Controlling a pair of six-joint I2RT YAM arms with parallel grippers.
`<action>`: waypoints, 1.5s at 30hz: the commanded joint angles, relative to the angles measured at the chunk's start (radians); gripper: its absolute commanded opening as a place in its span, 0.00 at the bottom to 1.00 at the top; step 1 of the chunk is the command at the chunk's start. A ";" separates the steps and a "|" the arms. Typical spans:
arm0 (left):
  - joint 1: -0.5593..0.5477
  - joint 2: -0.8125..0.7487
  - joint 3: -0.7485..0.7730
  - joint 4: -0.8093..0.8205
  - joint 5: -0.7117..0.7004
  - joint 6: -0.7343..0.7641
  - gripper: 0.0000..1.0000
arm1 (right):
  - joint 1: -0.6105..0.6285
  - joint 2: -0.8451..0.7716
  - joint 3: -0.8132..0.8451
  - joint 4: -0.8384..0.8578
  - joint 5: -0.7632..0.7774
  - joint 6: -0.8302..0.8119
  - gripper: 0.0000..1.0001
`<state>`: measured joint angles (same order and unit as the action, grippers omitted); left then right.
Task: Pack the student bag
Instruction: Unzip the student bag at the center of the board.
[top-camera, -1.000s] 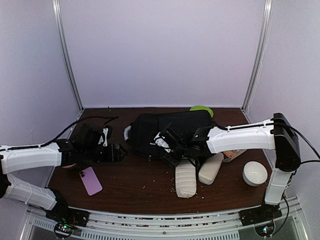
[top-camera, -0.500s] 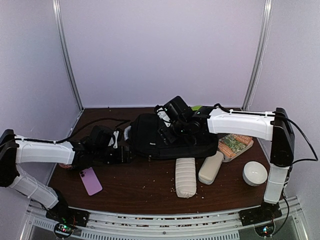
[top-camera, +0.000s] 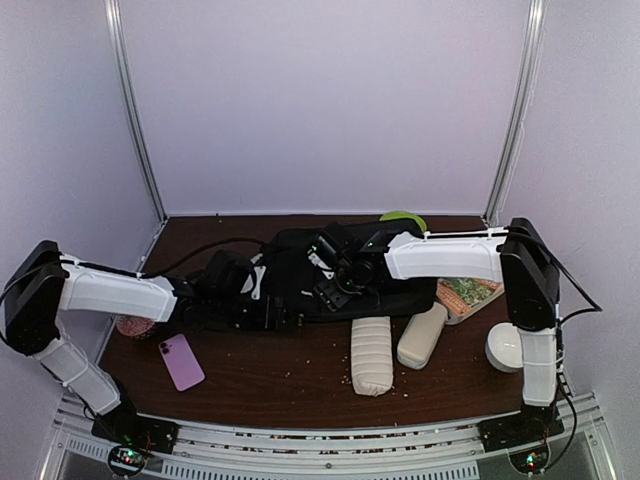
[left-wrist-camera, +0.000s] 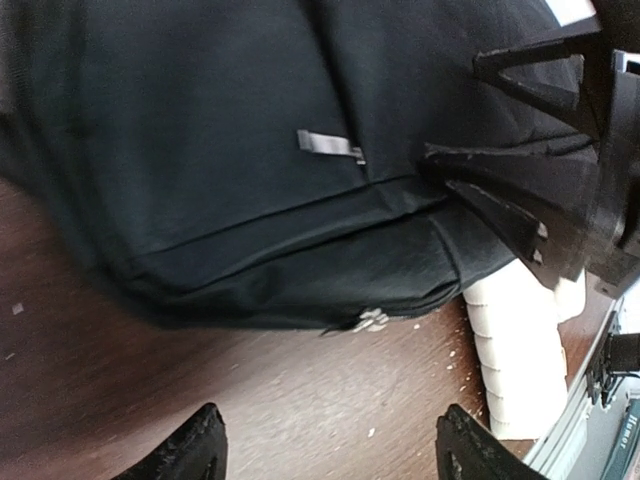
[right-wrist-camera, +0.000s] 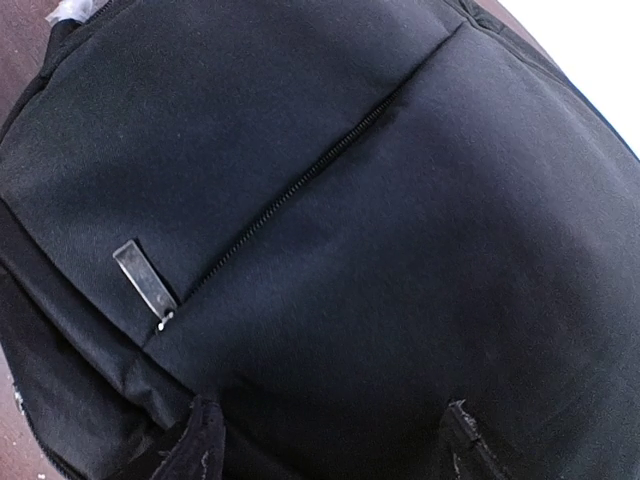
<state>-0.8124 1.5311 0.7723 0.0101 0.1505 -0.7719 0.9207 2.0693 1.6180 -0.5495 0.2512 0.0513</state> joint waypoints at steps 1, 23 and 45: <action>-0.013 0.074 0.073 0.049 0.051 0.032 0.74 | -0.002 -0.086 -0.027 -0.025 -0.021 0.043 0.74; -0.015 0.257 0.059 0.343 0.104 0.224 0.69 | 0.001 -0.656 -0.559 0.346 -0.270 0.211 0.76; -0.004 0.266 0.006 0.494 0.100 0.252 0.33 | 0.001 -0.715 -0.634 0.353 -0.251 0.199 0.76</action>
<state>-0.8200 1.8389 0.7933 0.4271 0.2447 -0.5423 0.9207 1.3720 0.9939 -0.2272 -0.0032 0.2478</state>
